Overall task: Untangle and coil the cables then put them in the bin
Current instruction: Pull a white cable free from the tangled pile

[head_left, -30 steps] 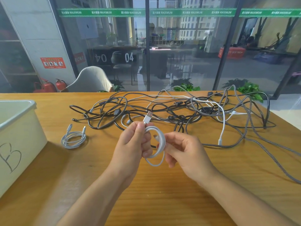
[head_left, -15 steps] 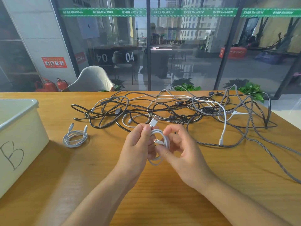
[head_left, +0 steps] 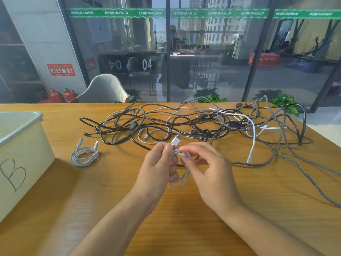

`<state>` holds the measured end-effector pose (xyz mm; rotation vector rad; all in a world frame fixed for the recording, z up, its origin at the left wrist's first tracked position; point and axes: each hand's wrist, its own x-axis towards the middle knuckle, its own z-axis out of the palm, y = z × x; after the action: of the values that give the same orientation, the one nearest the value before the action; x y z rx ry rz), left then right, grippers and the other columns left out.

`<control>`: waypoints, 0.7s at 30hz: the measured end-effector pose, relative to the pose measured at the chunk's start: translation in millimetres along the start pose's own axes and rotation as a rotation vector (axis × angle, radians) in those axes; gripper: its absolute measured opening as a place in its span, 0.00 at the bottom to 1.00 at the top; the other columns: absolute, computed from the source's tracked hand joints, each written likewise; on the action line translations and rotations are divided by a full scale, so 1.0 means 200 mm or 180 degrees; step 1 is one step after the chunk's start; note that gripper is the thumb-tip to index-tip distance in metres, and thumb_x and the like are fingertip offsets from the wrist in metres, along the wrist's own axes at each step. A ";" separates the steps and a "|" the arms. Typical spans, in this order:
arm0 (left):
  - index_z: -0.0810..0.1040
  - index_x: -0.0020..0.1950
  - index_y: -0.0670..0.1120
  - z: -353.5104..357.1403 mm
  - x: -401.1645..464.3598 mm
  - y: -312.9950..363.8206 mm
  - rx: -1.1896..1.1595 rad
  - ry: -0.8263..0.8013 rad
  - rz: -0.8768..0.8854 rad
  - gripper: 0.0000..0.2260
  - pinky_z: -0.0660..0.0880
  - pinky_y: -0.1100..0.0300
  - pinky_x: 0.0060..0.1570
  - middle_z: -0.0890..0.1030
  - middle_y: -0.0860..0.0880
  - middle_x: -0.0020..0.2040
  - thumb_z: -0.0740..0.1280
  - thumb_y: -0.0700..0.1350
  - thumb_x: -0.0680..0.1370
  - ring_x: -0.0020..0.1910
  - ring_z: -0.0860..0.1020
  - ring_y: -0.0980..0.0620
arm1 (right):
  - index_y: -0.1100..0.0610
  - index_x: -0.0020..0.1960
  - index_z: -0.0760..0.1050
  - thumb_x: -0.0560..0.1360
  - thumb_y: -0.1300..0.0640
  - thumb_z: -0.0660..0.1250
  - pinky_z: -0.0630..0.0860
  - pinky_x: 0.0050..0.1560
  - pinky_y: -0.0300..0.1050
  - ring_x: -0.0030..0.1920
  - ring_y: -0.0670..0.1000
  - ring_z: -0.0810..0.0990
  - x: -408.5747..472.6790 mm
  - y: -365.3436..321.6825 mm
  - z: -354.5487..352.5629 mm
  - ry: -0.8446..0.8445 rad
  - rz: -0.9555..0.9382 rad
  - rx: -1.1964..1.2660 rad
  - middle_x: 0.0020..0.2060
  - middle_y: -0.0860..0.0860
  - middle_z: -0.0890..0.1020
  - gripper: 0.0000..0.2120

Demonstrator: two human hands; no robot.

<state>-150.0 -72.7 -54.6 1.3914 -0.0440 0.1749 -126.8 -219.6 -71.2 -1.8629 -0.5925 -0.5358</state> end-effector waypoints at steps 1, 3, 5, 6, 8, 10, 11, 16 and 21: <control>0.75 0.56 0.37 0.00 0.00 -0.01 0.0007 0.0018 -0.0016 0.15 0.61 0.60 0.31 0.64 0.52 0.33 0.56 0.47 0.88 0.31 0.59 0.54 | 0.49 0.54 0.85 0.78 0.61 0.74 0.79 0.50 0.42 0.58 0.49 0.82 0.00 0.00 0.00 0.0056 -0.0066 -0.0062 0.53 0.41 0.82 0.09; 0.76 0.58 0.36 0.00 0.00 -0.01 -0.0008 0.0054 -0.0030 0.15 0.60 0.60 0.30 0.64 0.53 0.32 0.56 0.47 0.88 0.31 0.59 0.54 | 0.51 0.52 0.84 0.78 0.62 0.74 0.75 0.54 0.37 0.60 0.49 0.80 0.01 0.00 -0.01 0.0053 -0.0161 -0.0059 0.54 0.42 0.81 0.07; 0.77 0.57 0.38 -0.01 0.01 -0.01 0.0000 0.0094 -0.0036 0.15 0.60 0.62 0.29 0.64 0.53 0.33 0.56 0.47 0.88 0.30 0.59 0.54 | 0.52 0.52 0.81 0.80 0.62 0.71 0.74 0.57 0.38 0.59 0.48 0.81 0.02 -0.01 -0.01 -0.0060 -0.0120 0.0202 0.54 0.43 0.82 0.06; 0.77 0.57 0.39 -0.01 0.01 -0.01 -0.0003 0.0112 -0.0042 0.15 0.60 0.62 0.29 0.64 0.53 0.33 0.56 0.47 0.88 0.31 0.59 0.54 | 0.52 0.53 0.79 0.81 0.62 0.69 0.75 0.57 0.39 0.57 0.48 0.82 0.02 -0.02 -0.02 -0.0087 0.0014 0.0473 0.54 0.43 0.84 0.05; 0.78 0.56 0.40 -0.02 0.02 0.00 -0.0043 0.0130 -0.0044 0.14 0.61 0.62 0.29 0.64 0.52 0.34 0.56 0.47 0.88 0.31 0.59 0.54 | 0.55 0.55 0.77 0.83 0.62 0.67 0.77 0.57 0.40 0.55 0.48 0.83 0.04 -0.03 -0.05 0.0026 0.0350 0.1150 0.52 0.47 0.86 0.04; 0.78 0.56 0.41 -0.02 0.02 0.01 -0.0098 0.0104 -0.0027 0.14 0.62 0.62 0.29 0.63 0.51 0.34 0.56 0.48 0.88 0.31 0.59 0.54 | 0.60 0.56 0.76 0.83 0.64 0.65 0.77 0.55 0.38 0.53 0.46 0.84 0.06 -0.04 -0.06 0.0258 0.0638 0.1650 0.49 0.50 0.87 0.03; 0.78 0.56 0.41 -0.02 0.02 0.02 -0.0128 0.0079 -0.0019 0.14 0.63 0.62 0.30 0.63 0.51 0.34 0.56 0.48 0.88 0.30 0.59 0.54 | 0.61 0.56 0.76 0.83 0.65 0.65 0.78 0.53 0.38 0.52 0.46 0.84 0.06 -0.04 -0.06 0.0366 0.0744 0.1796 0.47 0.50 0.87 0.03; 0.77 0.57 0.40 0.01 0.02 0.04 -0.0288 -0.0019 -0.0061 0.14 0.63 0.62 0.29 0.62 0.51 0.34 0.57 0.47 0.88 0.30 0.59 0.55 | 0.58 0.55 0.77 0.83 0.65 0.64 0.79 0.47 0.39 0.49 0.46 0.83 0.07 -0.05 -0.06 0.0656 0.1079 0.2177 0.45 0.49 0.86 0.05; 0.78 0.56 0.40 -0.02 0.00 0.03 -0.0258 -0.0021 -0.0196 0.14 0.63 0.62 0.28 0.63 0.51 0.34 0.57 0.47 0.88 0.29 0.59 0.55 | 0.53 0.63 0.72 0.82 0.62 0.67 0.80 0.50 0.40 0.49 0.49 0.86 0.07 -0.03 -0.05 0.0411 0.1071 0.1612 0.45 0.54 0.88 0.11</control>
<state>-150.9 -68.3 -50.3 1.3110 -0.0134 0.1159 -120.6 -225.3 -54.9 -1.3932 -0.2827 -0.2487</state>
